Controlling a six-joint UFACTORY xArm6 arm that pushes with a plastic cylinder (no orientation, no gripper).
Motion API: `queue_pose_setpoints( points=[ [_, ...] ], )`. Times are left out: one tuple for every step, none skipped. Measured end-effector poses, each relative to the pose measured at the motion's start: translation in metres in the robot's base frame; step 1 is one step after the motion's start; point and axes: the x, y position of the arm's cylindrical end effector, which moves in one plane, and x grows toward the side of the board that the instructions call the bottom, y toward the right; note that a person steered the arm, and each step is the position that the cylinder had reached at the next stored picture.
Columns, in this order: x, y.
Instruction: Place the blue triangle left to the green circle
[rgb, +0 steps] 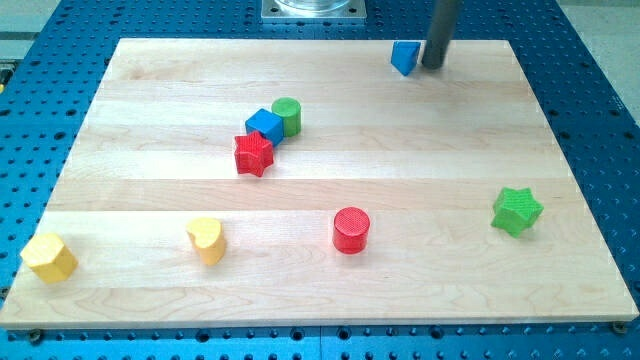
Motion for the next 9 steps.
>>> queue_pose_setpoints(
  points=[
    [0.0,-0.062],
    [0.0,-0.085],
    [-0.007,-0.074],
    [-0.007,-0.093],
    [-0.015,-0.069],
    [-0.016,-0.104],
    [-0.012,-0.127],
    [0.032,-0.141],
    [0.016,-0.121]
  ],
)
